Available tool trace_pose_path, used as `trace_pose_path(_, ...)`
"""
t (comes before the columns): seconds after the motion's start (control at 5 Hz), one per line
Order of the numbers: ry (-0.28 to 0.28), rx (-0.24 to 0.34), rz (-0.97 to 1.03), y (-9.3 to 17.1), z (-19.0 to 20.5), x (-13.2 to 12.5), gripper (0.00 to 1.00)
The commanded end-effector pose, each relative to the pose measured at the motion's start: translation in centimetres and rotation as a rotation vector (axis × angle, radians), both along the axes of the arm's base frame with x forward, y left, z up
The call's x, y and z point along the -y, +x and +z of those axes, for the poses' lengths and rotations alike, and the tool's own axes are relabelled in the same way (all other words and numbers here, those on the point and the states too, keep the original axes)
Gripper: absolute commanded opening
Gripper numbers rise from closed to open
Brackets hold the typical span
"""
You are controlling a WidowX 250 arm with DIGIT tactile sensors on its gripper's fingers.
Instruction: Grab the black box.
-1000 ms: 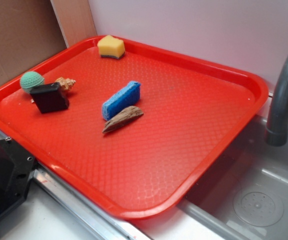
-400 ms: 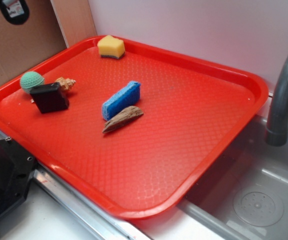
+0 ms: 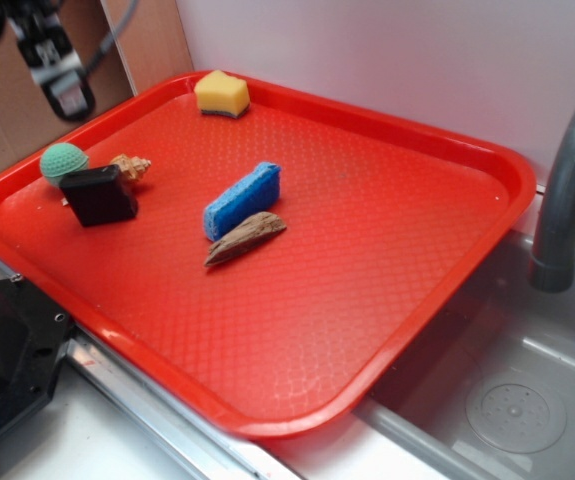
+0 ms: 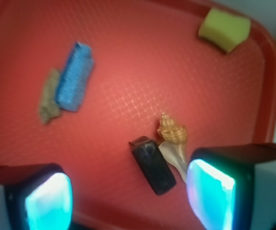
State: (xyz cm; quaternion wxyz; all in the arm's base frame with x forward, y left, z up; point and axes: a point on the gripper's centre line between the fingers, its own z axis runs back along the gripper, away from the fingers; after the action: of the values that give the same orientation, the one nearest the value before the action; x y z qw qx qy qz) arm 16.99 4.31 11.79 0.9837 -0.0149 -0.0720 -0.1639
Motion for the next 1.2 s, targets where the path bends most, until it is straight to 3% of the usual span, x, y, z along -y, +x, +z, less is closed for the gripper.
trace_pose_path(0.0,0.003,0.005,-0.206,0.9,-4.3,-2.3,1.0)
trace_pose_path(0.4,-0.069,-0.046,-0.233,0.4,-8.1,-2.7,1.0)
trace_pose_path(0.6,-0.095,-0.1,-0.227,-0.2,-9.7,-0.8,0.79)
trace_pose_path(0.8,-0.099,-0.101,-0.192,-0.2,-9.6,-0.7,0.0)
trace_pose_path(1.0,-0.071,-0.078,-0.126,-0.1,-7.0,-1.1,0.0)
